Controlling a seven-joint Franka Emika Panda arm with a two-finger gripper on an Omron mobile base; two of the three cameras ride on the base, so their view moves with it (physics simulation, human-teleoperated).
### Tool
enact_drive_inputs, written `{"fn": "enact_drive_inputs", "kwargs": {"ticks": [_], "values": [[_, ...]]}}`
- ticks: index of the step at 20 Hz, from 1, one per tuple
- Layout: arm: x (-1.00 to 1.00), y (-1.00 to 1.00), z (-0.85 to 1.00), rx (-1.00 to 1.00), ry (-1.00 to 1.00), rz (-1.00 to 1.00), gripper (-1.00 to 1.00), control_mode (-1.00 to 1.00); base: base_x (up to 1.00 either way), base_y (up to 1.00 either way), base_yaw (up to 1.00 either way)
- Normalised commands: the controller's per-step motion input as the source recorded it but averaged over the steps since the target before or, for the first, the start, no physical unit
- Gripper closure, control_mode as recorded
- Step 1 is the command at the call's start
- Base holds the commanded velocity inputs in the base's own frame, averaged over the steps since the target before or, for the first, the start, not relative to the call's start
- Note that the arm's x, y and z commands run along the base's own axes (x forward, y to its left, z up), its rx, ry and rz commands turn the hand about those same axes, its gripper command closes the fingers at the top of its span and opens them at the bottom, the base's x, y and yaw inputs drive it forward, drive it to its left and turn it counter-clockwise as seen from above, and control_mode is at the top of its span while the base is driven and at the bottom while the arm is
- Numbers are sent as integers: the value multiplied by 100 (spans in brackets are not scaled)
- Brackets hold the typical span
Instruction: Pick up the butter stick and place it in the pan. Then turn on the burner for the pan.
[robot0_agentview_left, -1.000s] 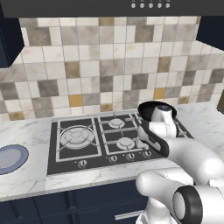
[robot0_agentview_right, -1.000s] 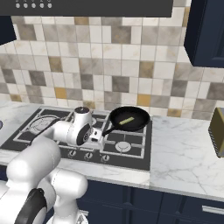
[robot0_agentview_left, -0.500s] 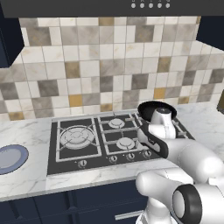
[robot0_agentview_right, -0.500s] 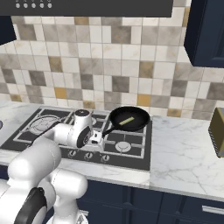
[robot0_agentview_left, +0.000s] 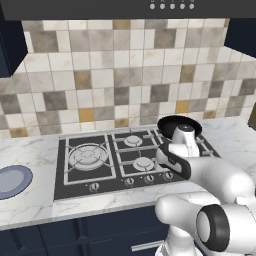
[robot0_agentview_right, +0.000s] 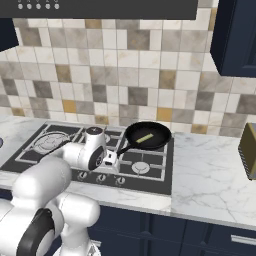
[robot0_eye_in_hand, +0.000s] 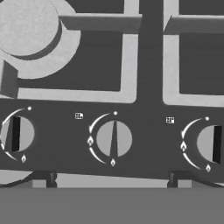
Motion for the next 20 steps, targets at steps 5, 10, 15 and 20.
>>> {"fn": "enact_drive_inputs", "kwargs": {"ticks": [5, 10, 15, 20], "values": [[7, 0, -12, 0, 0, 0, -100, -100, 0, 0, 0], [9, 0, -9, 0, 0, 0, -100, -100, 0, 0, 0], [12, 0, -12, 0, 0, 0, -100, -100, 0, 0, 0], [1, 0, -18, 0, 0, 0, -100, -100, 0, 0, 0]]}}
